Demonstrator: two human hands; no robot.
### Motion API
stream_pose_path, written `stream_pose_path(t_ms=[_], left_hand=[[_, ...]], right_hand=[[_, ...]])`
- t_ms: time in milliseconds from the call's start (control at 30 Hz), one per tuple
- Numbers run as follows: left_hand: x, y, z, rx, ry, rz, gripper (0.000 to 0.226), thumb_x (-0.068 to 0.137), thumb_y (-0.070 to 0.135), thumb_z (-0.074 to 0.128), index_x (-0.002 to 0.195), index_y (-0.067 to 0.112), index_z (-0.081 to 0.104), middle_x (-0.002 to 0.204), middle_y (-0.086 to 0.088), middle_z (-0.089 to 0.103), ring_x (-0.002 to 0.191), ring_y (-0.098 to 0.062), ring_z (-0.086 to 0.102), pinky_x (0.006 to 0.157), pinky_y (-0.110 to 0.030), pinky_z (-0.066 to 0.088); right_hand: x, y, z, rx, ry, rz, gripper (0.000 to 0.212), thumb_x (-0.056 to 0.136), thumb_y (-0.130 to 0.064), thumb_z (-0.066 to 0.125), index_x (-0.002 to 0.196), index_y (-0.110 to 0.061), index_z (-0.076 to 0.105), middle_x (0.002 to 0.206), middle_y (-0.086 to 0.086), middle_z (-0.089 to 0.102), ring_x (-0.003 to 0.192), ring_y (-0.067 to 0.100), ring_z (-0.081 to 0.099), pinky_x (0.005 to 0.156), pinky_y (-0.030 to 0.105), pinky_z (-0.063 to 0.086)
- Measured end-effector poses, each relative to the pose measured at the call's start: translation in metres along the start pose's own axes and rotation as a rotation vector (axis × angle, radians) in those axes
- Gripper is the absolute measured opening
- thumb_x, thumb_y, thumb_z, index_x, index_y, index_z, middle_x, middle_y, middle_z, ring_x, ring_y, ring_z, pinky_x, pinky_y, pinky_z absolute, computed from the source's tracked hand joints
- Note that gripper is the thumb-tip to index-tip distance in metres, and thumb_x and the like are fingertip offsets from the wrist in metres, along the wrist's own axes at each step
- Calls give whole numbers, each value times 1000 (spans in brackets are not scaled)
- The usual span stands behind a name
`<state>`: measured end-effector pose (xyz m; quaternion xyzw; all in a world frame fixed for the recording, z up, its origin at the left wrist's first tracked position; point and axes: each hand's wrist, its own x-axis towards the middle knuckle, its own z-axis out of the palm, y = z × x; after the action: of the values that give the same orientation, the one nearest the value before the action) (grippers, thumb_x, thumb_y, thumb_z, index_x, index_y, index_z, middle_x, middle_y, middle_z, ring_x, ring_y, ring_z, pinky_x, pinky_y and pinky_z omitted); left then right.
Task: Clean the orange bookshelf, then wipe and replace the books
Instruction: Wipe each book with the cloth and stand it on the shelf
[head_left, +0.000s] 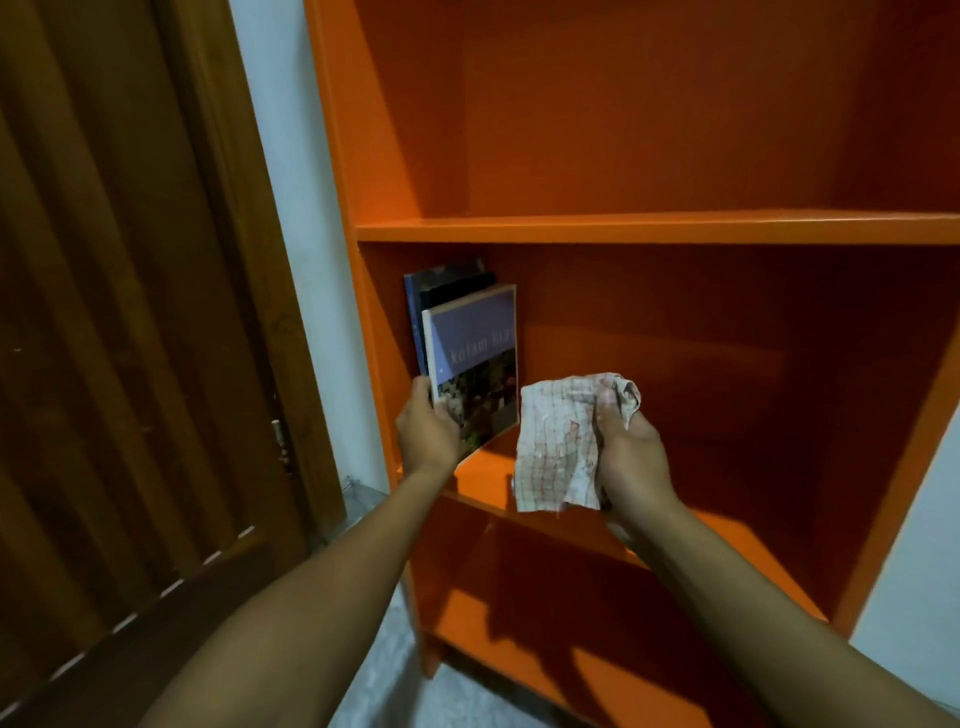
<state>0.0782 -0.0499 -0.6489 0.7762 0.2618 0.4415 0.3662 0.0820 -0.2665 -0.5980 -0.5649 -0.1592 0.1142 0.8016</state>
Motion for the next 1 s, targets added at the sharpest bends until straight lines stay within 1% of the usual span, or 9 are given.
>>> stream_pose_path(t_ms=[133,233,300,433,567,633,800,900,1000], left_hand=[[16,-5,-3,202,-34,-14,15,100,9,52,90,13,41,80,-9,48,71,-23,44,51,-30,24],[27,-3,3,220,-1,-61,22,99,5,52,84,13,37,75,-4,42,64,-15,35,48,-25,22],[31,-1,11,221,18,-74,20,97,3,50,84,11,38,79,-8,46,68,-19,41,48,-27,22],[33,10,24,228,46,-133,9,96,-1,45,97,6,50,99,-15,53,83,-26,49,65,-34,39],[35,17,25,282,41,-205,29,94,-4,49,123,4,49,117,-19,56,105,-36,58,84,-43,50],[33,20,24,321,41,-209,32,95,-2,50,126,3,43,119,-20,57,107,-39,59,81,-44,48],[18,13,7,370,38,-18,32,97,20,58,120,9,39,109,-14,58,94,-33,62,64,-39,43],[2,0,-22,369,38,112,26,98,27,55,115,12,43,110,-10,58,94,-31,59,65,-38,40],[-23,-30,-57,384,-10,219,22,99,26,51,118,15,45,109,-7,59,96,-27,60,69,-41,49]], right_hand=[[5,7,-3,0,-5,26,34,105,-35,40,120,-13,62,112,6,73,100,20,72,86,45,60],[9,10,-4,8,-17,21,32,105,-34,41,115,-14,64,107,5,75,95,19,74,84,44,60],[13,11,-5,13,-24,23,30,105,-33,40,111,-15,64,105,4,75,93,18,74,83,42,60],[19,13,-7,17,-33,22,30,105,-33,40,111,-17,64,105,4,76,95,18,74,84,43,60],[18,13,-5,27,-51,40,30,106,-33,39,110,-17,64,106,6,76,97,21,74,85,44,60],[16,13,-4,30,-55,50,30,106,-33,39,110,-16,64,107,7,75,97,22,74,85,45,60],[6,14,4,13,-69,65,32,105,-34,41,115,-14,63,110,7,74,97,20,73,84,42,60],[-5,18,15,34,-70,98,34,106,-32,41,120,-8,62,113,11,73,100,25,72,87,45,59],[-19,32,29,27,-77,140,32,107,-30,41,118,-9,63,115,12,72,104,27,71,93,50,56]])
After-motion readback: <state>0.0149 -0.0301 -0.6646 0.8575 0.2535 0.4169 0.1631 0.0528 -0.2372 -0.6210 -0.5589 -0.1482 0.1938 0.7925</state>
